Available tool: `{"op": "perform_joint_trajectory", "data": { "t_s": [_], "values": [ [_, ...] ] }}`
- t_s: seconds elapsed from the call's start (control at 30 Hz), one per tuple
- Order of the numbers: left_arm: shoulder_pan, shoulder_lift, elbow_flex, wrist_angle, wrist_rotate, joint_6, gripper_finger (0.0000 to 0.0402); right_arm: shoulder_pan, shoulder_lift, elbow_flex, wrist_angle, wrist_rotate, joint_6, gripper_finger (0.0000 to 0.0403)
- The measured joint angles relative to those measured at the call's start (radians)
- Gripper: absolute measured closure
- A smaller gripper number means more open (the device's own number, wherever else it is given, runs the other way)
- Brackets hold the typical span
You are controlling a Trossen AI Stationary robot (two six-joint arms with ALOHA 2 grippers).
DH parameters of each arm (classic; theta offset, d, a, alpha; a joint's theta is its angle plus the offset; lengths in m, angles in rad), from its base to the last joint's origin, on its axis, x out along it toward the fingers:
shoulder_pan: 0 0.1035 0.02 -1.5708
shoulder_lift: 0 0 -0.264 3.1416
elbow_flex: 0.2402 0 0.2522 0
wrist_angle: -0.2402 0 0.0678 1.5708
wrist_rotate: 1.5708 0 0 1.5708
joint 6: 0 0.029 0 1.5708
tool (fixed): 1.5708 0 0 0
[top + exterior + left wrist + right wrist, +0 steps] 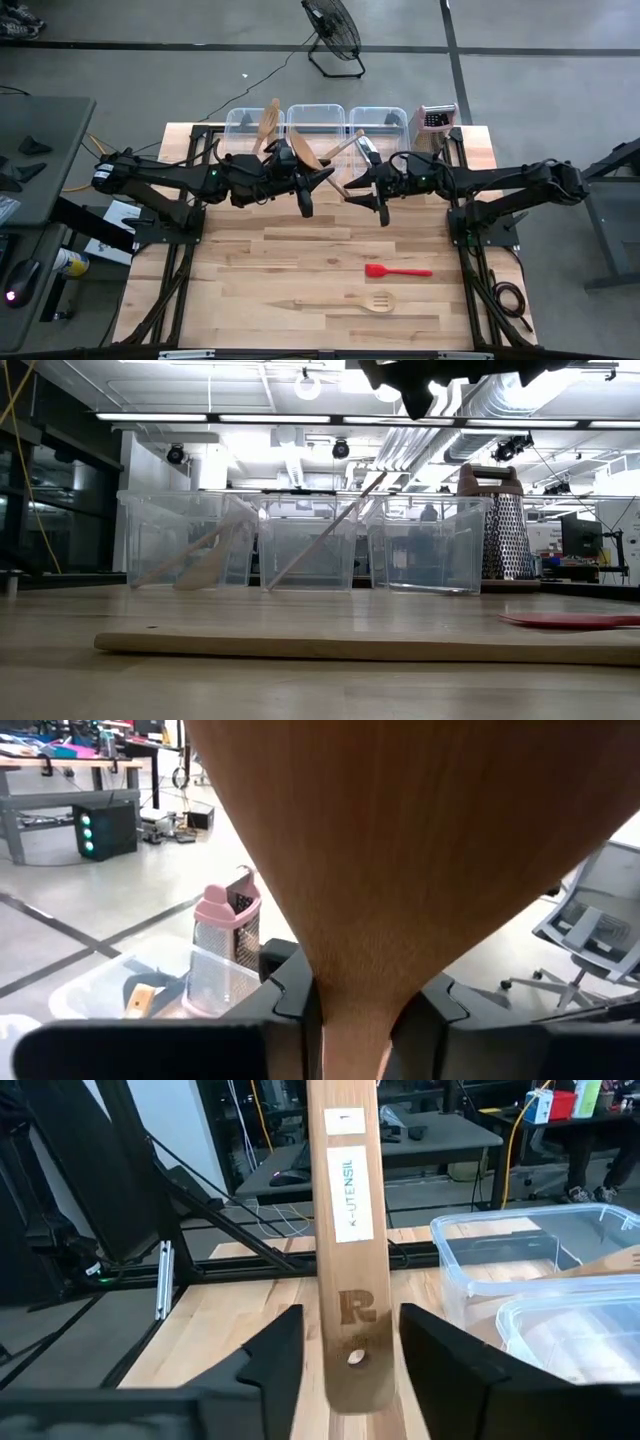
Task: Pick & Place Kitchen Items
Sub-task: Put the wooden serving spoon into the left transparent bin
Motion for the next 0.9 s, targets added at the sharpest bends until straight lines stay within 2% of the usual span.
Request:
{"op": "perform_joint_trajectory", "data": {
  "t_s": [0.23,0.47,0.7,0.9],
  "values": [
    [0.0,0.0,0.0,-0.019,-0.042,-0.004,0.0323,-0.002,-0.036,0.0,-0.061,0.028,0.048,0.019],
    [0.0,-0.015,0.0,-0.056,-0.129,-0.007,0.0323,-0.003,-0.102,0.0,-0.19,0.057,0.04,0.0168],
    [0.0,-0.067,0.001,-0.142,-0.307,-0.03,0.0323,-0.003,-0.177,0.001,-0.365,0.114,0.038,0.0168],
    [0.006,-0.118,0.0,-0.342,-0.495,-0.137,0.0323,-0.003,-0.253,0.001,-0.474,0.216,0.044,0.0168]
  ]
}}
